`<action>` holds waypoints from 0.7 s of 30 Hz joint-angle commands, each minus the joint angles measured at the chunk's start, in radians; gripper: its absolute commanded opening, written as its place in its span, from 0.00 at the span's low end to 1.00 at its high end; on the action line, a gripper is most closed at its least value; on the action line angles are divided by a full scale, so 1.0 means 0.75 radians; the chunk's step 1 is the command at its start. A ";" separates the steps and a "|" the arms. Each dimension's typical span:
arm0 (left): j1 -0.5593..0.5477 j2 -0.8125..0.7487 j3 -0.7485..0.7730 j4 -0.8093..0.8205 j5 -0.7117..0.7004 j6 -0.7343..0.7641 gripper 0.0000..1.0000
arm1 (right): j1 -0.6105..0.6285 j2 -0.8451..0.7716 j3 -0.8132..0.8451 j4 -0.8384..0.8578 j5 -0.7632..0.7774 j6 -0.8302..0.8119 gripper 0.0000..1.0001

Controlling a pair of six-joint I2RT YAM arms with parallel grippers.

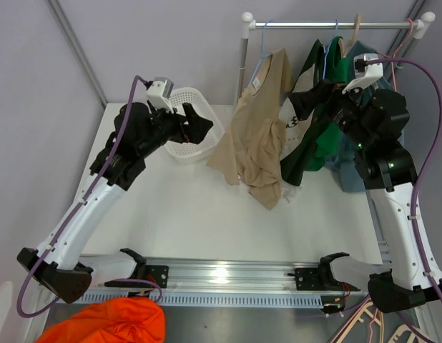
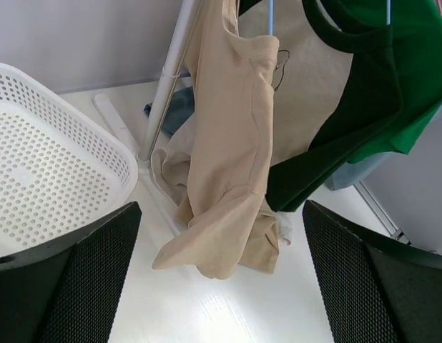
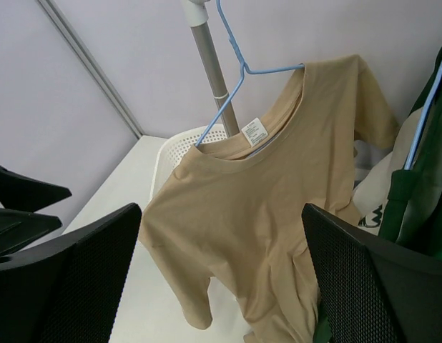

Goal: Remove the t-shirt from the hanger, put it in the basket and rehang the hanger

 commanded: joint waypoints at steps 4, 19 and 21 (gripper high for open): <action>-0.012 0.020 0.017 0.087 0.046 -0.018 0.99 | 0.007 -0.015 -0.020 0.012 0.042 -0.012 1.00; -0.012 0.366 0.111 0.300 0.197 -0.040 1.00 | 0.007 0.366 0.342 -0.072 0.006 0.000 0.99; -0.012 0.405 0.160 0.314 0.242 -0.057 0.99 | 0.005 0.451 0.421 -0.072 -0.005 0.002 0.99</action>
